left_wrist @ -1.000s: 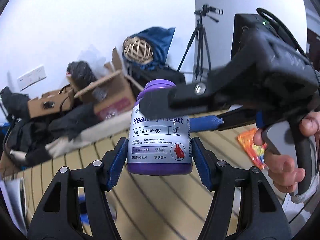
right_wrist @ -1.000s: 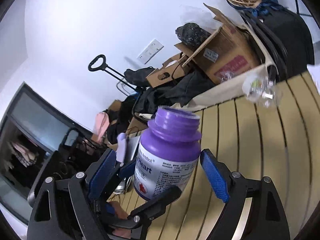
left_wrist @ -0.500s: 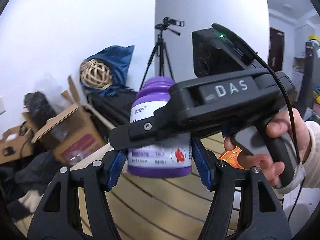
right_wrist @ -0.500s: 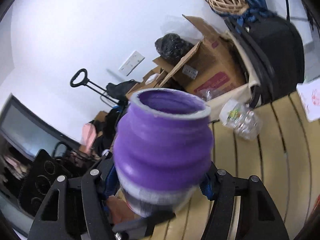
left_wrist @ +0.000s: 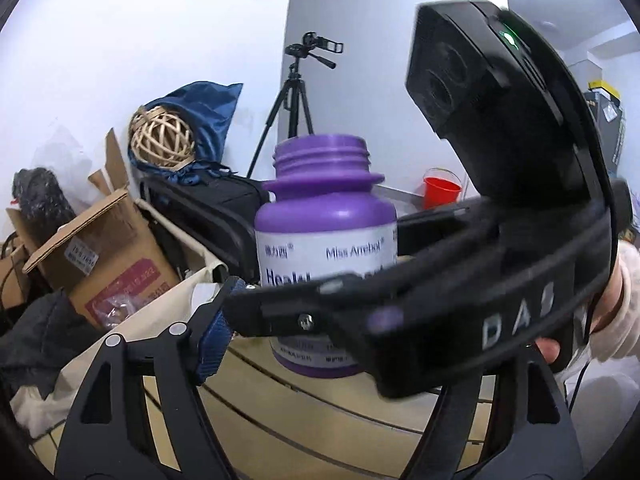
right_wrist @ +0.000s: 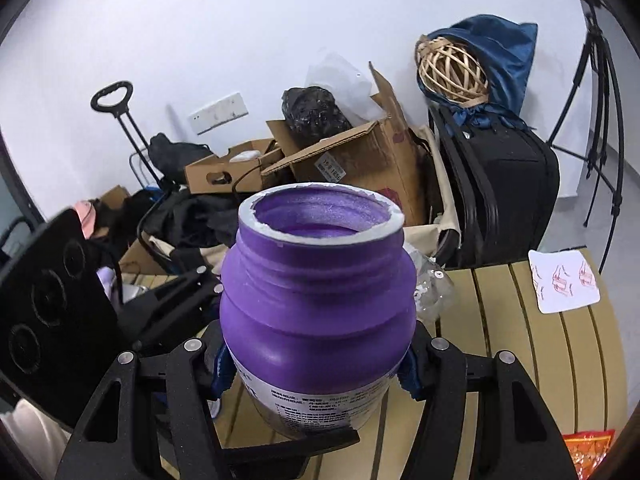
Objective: Flip cup upright
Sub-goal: 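Lower the upright purple bottle onto the table and open the right tool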
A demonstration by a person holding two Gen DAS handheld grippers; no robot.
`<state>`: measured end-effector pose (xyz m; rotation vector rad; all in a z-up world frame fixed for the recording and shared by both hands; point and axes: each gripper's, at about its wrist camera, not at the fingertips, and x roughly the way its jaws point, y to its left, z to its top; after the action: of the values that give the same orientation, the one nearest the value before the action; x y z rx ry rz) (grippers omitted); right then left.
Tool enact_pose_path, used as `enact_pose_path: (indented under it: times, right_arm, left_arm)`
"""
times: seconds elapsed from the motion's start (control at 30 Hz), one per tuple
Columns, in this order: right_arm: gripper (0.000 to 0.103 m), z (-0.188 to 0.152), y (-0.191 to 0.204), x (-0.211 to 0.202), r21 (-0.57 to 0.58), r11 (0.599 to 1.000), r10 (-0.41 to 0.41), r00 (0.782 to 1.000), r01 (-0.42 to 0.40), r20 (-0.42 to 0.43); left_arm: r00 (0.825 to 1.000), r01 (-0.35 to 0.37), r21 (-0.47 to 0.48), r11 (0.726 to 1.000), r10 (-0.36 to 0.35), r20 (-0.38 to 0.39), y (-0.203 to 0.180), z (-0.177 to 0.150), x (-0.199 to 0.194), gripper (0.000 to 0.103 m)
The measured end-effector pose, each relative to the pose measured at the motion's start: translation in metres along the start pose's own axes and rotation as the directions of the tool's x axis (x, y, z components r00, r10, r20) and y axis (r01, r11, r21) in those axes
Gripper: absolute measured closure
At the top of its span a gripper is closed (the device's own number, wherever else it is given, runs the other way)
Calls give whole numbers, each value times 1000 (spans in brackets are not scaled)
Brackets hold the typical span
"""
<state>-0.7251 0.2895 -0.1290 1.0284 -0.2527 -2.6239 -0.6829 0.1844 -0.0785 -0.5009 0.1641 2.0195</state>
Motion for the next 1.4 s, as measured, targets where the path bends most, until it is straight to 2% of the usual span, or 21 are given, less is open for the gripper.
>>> enact_pose_path:
  times: [0.03,0.17,0.23,0.33,0.47,0.57,0.6,0.67,0.7,0.73,0.8,0.83,0.9,0.97,1.03,1.2,1.27,1.4]
  right_arm:
    - [36,-2,2,0,-11,1000,-17,1000,17,5]
    - [36,-13,14,-7,-43,999,-21,1000,21,20]
    - [36,-22,22,-9,-87,996,-18,1000,19,10]
    - [36,-41,32,-6,-149,989,14,1000,-16,-12]
    - [36,-66,45,19,-239,971,17,998,-30,-53]
    - [36,-78,51,39,-292,956,18,998,-33,-53]
    - [36,-82,52,45,-322,947,6,999,-18,-41]
    - [36,-87,51,60,-343,939,-26,998,5,-56]
    - [36,-88,50,64,-346,938,-31,998,12,-49]
    - [36,-91,48,69,-345,939,-26,999,8,-46]
    - [36,-97,44,76,-323,946,-8,999,-9,-49]
    - [36,-99,43,79,-323,946,-10,999,-5,-45]
    - [35,-106,42,85,-342,940,-38,998,18,-50]
    - [35,-108,39,90,-326,945,-32,997,8,-66]
    - [35,-111,35,92,-316,949,-43,997,18,-72]
    - [33,-120,28,93,-306,951,-67,993,35,-94]
    - [27,-123,30,94,-332,942,-91,991,54,-96]
    - [26,-122,35,80,-330,942,-100,991,66,-88]
  left_arm:
    - [1000,-13,-25,1000,14,25,0,1,-6,29]
    - [998,-65,-94,993,66,14,-12,-6,-16,26]
    - [998,-68,-159,985,68,-2,-16,-16,-23,26]
    - [995,-96,-272,957,94,-19,-23,-43,-34,25]
    - [986,-165,-341,925,152,-64,-21,-77,-39,26]
    - [983,-154,-448,881,90,-161,-2,-100,-27,41]
    - [972,-172,-484,858,70,-223,3,-109,-20,46]
    - [958,-203,-531,823,54,-281,11,-121,-14,48]
    - [947,-241,-561,792,64,-316,16,-129,-12,49]
    - [941,-261,-575,775,71,-332,18,-135,-12,50]
    - [928,-308,-579,755,103,-359,20,-142,-14,52]
    - [911,-357,-565,744,143,-387,19,-146,-14,52]
    - [892,-397,-554,731,168,-419,18,-149,-15,53]
    - [882,-422,-535,732,195,-430,11,-148,-18,52]
    - [868,-436,-523,732,189,-460,5,-147,-17,52]
    - [835,-492,-443,750,262,-484,-10,-142,-23,49]
    - [828,-495,-439,750,254,-500,-23,-145,-26,49]
    - [819,-519,-424,742,290,-494,-39,-130,-38,48]
